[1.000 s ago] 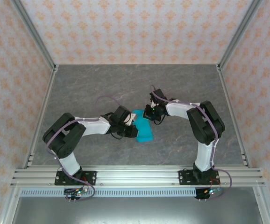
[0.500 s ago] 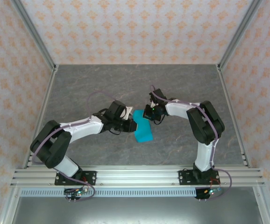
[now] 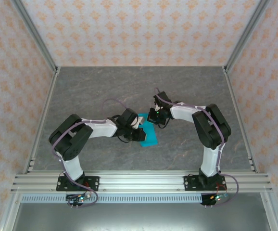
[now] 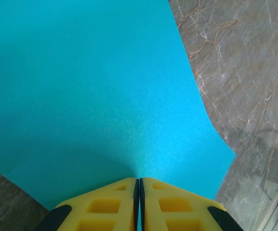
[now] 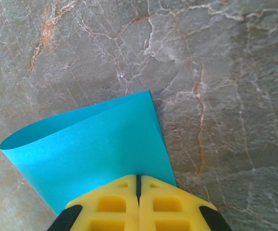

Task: Fold a paper plane with a square sheet of paper (fold left side to right side)
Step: First fold the square sheet of paper in half at the center of the table.

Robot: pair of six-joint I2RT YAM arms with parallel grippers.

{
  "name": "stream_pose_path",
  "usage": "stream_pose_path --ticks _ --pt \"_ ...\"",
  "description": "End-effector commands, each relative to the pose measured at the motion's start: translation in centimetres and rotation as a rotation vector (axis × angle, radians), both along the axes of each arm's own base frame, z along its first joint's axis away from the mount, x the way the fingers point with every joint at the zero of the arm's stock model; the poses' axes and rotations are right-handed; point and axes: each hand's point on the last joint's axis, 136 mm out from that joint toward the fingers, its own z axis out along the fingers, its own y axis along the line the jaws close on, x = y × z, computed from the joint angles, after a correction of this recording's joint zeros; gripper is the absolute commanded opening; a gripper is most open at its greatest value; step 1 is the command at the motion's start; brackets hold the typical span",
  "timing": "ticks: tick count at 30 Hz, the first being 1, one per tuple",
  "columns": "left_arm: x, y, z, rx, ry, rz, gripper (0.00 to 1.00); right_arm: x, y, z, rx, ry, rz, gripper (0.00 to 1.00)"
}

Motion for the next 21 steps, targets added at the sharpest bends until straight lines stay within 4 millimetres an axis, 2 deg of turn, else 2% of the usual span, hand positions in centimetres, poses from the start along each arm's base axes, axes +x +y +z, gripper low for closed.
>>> stream_pose_path --ticks 1,11,21 --pt "-0.3 -0.5 0.0 -0.013 -0.009 -0.016 0.13 -1.7 -2.2 -3.2 -0.133 0.082 -0.015 0.05" --pt "-3.9 1.1 -1.9 0.037 0.046 -0.059 0.12 -1.7 -2.3 -3.4 -0.141 0.085 -0.016 0.05" --pt "-7.5 0.6 -1.3 -0.007 0.052 -0.112 0.12 -1.8 -2.3 -3.3 -0.141 0.086 -0.015 0.05"
